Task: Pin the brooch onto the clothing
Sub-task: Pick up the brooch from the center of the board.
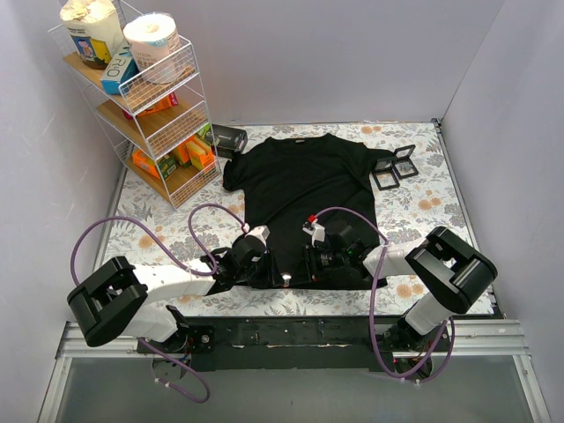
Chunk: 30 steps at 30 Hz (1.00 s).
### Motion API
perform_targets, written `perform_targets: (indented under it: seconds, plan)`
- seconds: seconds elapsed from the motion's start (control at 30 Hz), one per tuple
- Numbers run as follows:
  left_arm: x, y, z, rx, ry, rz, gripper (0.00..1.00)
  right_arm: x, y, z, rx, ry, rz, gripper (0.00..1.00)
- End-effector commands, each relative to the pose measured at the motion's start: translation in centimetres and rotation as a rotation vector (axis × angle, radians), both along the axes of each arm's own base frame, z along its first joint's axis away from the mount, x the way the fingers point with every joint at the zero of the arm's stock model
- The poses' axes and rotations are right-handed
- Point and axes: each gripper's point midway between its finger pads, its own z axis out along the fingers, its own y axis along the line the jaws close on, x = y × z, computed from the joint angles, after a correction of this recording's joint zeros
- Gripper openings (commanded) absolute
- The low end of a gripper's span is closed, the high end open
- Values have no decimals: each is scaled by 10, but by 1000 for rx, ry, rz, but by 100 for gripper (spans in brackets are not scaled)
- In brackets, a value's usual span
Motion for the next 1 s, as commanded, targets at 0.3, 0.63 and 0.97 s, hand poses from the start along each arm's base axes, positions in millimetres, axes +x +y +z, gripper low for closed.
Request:
perform_targets:
  seconds: [0.3,0.63,0.97]
  plan:
    - [-9,16,-28,88,53,-7,20,14,19,9,64,-19,-8,34]
    - [-14,22,-37,116,76,-8,18,28,6,15,-39,-116,-48,39]
    - [-16,24,-40,125,85,-4,14,37,17,25,-16,-151,-28,41]
